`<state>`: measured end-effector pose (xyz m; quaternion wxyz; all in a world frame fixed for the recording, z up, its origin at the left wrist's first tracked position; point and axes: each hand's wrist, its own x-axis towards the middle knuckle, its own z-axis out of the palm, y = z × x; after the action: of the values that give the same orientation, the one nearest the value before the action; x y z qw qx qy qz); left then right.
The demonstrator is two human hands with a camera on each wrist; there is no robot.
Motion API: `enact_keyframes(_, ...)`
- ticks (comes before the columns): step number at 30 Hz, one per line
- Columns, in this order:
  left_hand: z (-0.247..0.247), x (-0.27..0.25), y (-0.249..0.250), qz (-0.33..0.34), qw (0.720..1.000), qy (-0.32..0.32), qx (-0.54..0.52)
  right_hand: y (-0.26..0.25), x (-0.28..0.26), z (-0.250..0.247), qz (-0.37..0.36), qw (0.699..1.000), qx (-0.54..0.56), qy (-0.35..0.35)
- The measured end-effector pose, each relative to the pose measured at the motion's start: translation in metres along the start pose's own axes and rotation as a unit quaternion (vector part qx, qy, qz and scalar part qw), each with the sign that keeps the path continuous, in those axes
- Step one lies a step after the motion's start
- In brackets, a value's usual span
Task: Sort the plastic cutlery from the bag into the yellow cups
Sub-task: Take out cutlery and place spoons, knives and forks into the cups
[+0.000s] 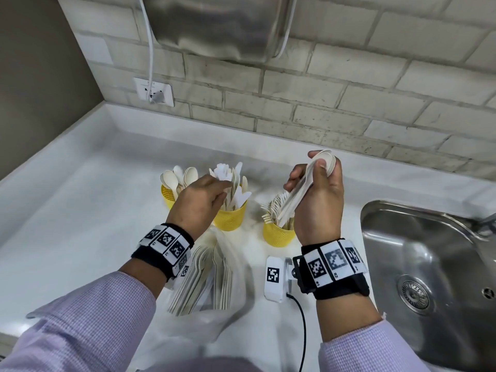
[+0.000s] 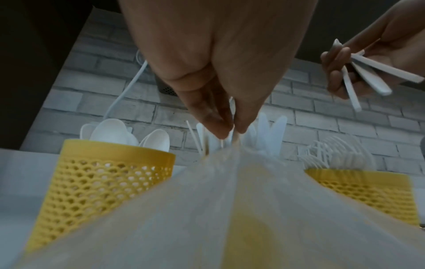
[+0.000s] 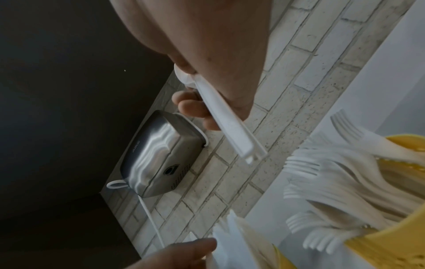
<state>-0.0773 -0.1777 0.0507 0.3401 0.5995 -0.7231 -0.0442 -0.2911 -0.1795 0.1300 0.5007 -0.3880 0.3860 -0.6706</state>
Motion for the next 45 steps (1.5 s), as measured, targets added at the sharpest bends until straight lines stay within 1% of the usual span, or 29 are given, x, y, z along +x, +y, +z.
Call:
enact_keyframes(2,-0.001,-0.003,0.007,0.01,0.999,0.028,0.023,-0.001,-0.001,0.003,0.004,1.0,0.005,-0.013)
enact_keyframes(3,-0.005,-0.003,0.015,-0.004,0.999,0.047,0.014,-0.001,-0.002,0.005,0.004,1.0,0.004,-0.021)
enact_keyframes(4,-0.009,-0.004,0.025,-0.021,0.998,0.063,-0.015,-0.001,-0.003,0.008,0.004,1.0,-0.002,-0.029)
enact_keyframes(5,-0.014,-0.005,0.036,-0.029,0.996,0.066,-0.058,-0.001,-0.006,0.011,0.003,0.999,-0.012,-0.042)
enact_keyframes(6,-0.017,-0.007,0.046,-0.028,0.993,0.051,-0.101,-0.001,-0.009,0.015,0.006,0.998,-0.021,-0.056)
enact_keyframes(7,-0.02,-0.008,0.056,-0.022,0.99,0.022,-0.14,-0.002,-0.012,0.019,0.011,0.997,-0.027,-0.073)
enact_keyframes(10,-0.023,-0.009,0.074,-0.016,0.967,-0.08,-0.242,-0.001,-0.022,0.032,0.027,0.991,-0.019,-0.131)
enact_keyframes(12,-0.022,-0.011,0.077,0.0,0.958,-0.102,-0.268,0.001,-0.028,0.039,0.022,0.988,-0.02,-0.153)
enact_keyframes(14,-0.022,-0.014,0.076,0.017,0.959,-0.1,-0.264,0.004,-0.029,0.042,0.01,0.985,-0.056,-0.161)
enact_keyframes(16,-0.024,-0.016,0.073,0.02,0.962,-0.093,-0.258,0.004,-0.028,0.041,0.0,0.982,-0.095,-0.161)
enact_keyframes(20,-0.028,-0.022,0.058,0.007,0.97,-0.09,-0.224,-0.003,-0.022,0.037,-0.013,0.975,-0.166,-0.146)
enact_keyframes(22,-0.031,-0.023,0.053,0.011,0.975,-0.082,-0.205,-0.008,-0.021,0.039,-0.036,0.959,-0.236,-0.154)
enact_keyframes(25,-0.035,-0.025,0.046,0.015,0.986,-0.072,-0.148,-0.014,-0.024,0.048,-0.056,0.922,-0.339,-0.177)
enact_keyframes(26,-0.036,-0.026,0.044,0.015,0.99,-0.07,-0.121,-0.014,-0.026,0.051,-0.059,0.92,-0.348,-0.171)
enact_keyframes(29,-0.047,-0.03,0.041,0.019,0.996,-0.065,-0.064,-0.012,-0.029,0.061,-0.066,0.924,-0.344,-0.152)
enact_keyframes(31,-0.054,-0.033,0.038,0.01,0.995,-0.066,-0.075,-0.01,-0.032,0.067,-0.037,0.926,-0.335,-0.173)
enact_keyframes(34,-0.063,-0.037,0.028,-0.012,0.989,-0.07,-0.127,-0.012,-0.034,0.079,-0.005,0.922,-0.331,-0.202)
enact_keyframes(39,-0.079,-0.038,0.01,-0.032,0.989,-0.083,-0.117,-0.008,-0.037,0.106,-0.017,0.908,-0.354,-0.224)
enact_keyframes(41,-0.088,-0.036,-0.002,-0.039,0.988,-0.084,-0.126,-0.004,-0.033,0.112,-0.026,0.909,-0.354,-0.216)
enact_keyframes(43,-0.094,-0.032,-0.023,-0.073,0.982,-0.082,-0.153,0.0,-0.028,0.117,-0.04,0.911,-0.36,-0.197)
enact_keyframes(45,-0.096,-0.025,-0.047,-0.13,0.975,-0.091,-0.156,0.002,-0.023,0.121,-0.052,0.901,-0.384,-0.193)
